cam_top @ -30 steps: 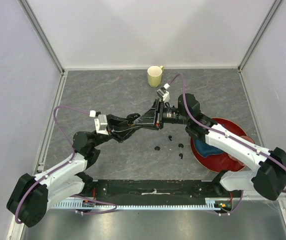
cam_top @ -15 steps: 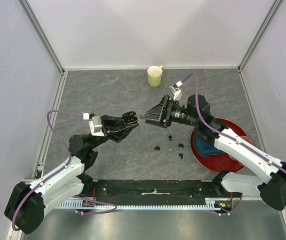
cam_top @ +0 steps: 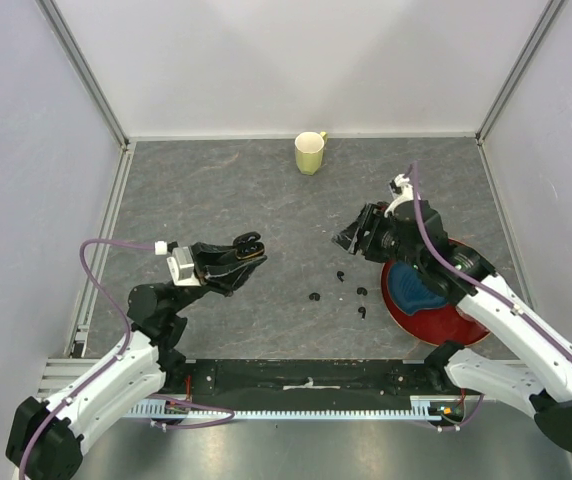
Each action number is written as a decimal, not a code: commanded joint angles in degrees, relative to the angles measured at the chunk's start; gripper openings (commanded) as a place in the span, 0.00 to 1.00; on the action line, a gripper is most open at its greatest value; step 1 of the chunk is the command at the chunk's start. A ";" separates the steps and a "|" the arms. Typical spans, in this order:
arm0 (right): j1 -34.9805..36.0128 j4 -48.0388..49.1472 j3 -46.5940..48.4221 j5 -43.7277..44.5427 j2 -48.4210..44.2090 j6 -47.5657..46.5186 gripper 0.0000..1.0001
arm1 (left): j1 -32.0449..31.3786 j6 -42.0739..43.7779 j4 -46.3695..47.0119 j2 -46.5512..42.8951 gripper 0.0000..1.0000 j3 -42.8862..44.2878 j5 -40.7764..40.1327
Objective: Insert the wireless bluetooth earbuds into the charging case
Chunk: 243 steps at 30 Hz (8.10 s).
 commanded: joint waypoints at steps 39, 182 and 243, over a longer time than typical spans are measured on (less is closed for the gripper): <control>-0.21 -11.71 -18.65 5.82 6.30 -1.69 0.61 | -0.24 -1.96 -2.29 -2.54 0.02 -1.63 6.48; 6.91 -6.79 -20.94 16.63 20.27 6.48 0.34 | -0.24 -1.96 -0.18 1.24 0.02 -3.65 4.19; 11.04 12.28 -17.78 28.85 -4.77 -11.96 0.00 | -0.24 -3.63 0.00 2.47 0.02 -2.86 1.56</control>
